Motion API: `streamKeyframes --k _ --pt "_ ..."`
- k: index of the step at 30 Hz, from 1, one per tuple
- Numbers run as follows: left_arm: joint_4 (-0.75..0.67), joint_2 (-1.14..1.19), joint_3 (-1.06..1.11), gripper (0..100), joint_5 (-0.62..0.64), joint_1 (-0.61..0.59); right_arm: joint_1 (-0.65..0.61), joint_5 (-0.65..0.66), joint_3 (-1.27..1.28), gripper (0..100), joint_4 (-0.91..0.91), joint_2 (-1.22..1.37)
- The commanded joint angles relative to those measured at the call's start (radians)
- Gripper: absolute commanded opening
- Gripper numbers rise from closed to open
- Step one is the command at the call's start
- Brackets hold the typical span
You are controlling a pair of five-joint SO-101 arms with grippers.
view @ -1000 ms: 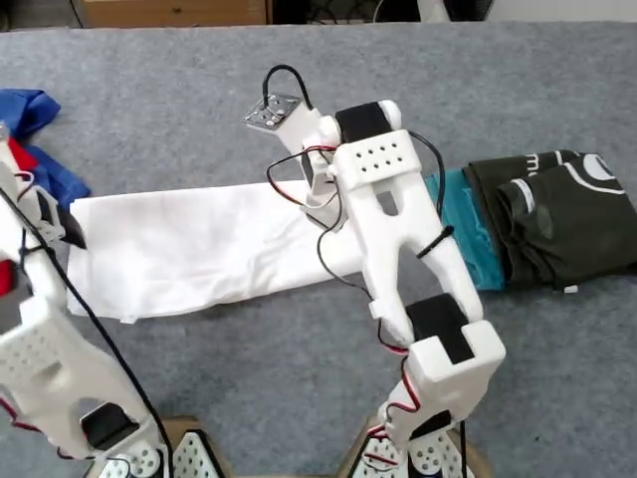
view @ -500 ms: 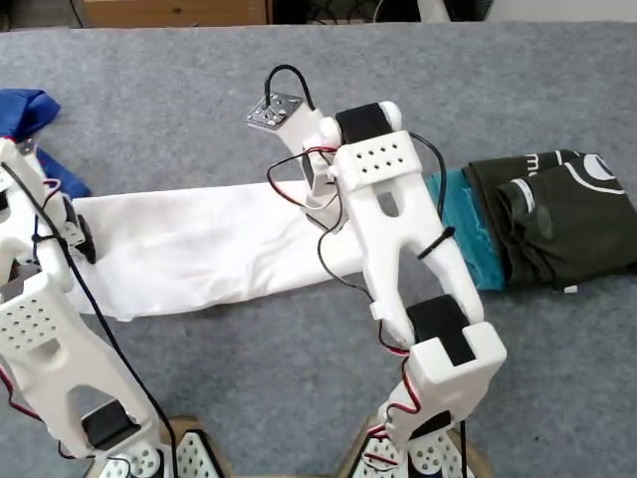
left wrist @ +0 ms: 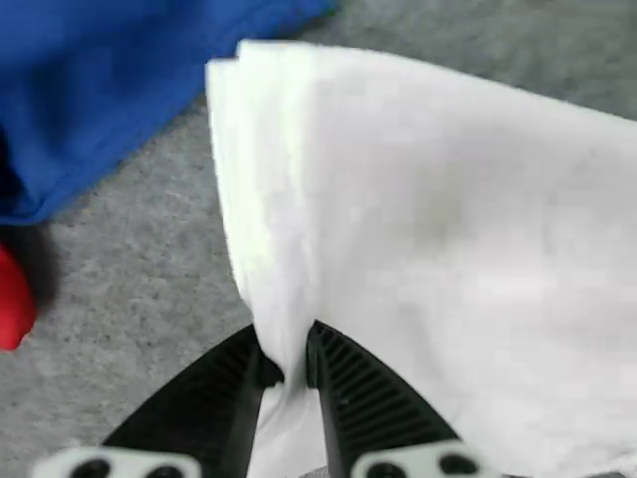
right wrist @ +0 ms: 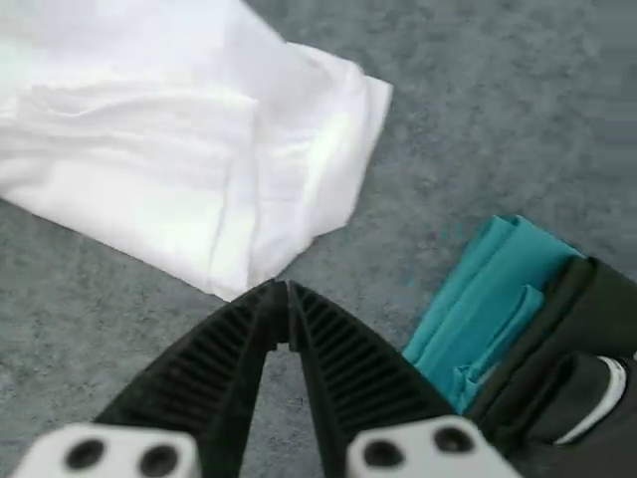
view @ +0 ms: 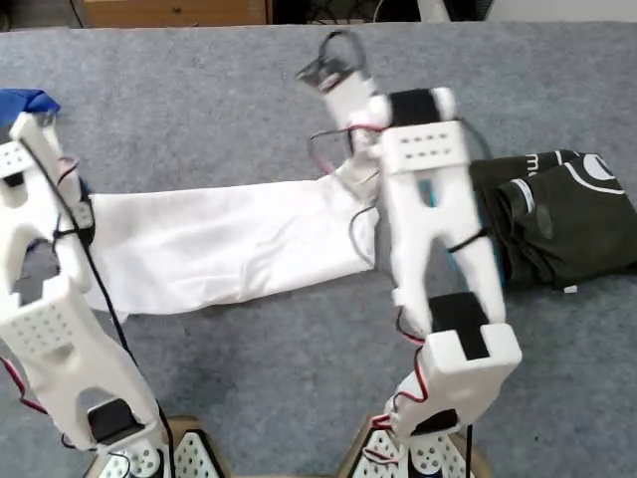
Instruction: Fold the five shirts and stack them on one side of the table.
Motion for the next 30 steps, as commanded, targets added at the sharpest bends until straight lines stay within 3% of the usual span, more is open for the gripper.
streamKeyframes --k 1,8,19,26,30 --pt "0.072 -0.158 -0.021 3 0.015 0.104 0.064 0.051 -0.173 1.2 0.081 -0.050" --pt "0.075 -0.293 0.024 3 0.132 0.262 0.210 0.071 -0.344 1.2 0.101 -0.051" --pt "0.074 -0.422 0.084 3 0.149 0.625 0.356 0.072 -0.489 1.2 0.061 -0.050" --pt "0.071 -0.419 0.035 3 0.215 0.777 0.473 0.074 -0.556 1.2 0.051 -0.050" --pt "-0.035 -0.417 0.044 3 0.287 0.831 0.511 0.074 -0.579 1.2 0.054 -0.050"
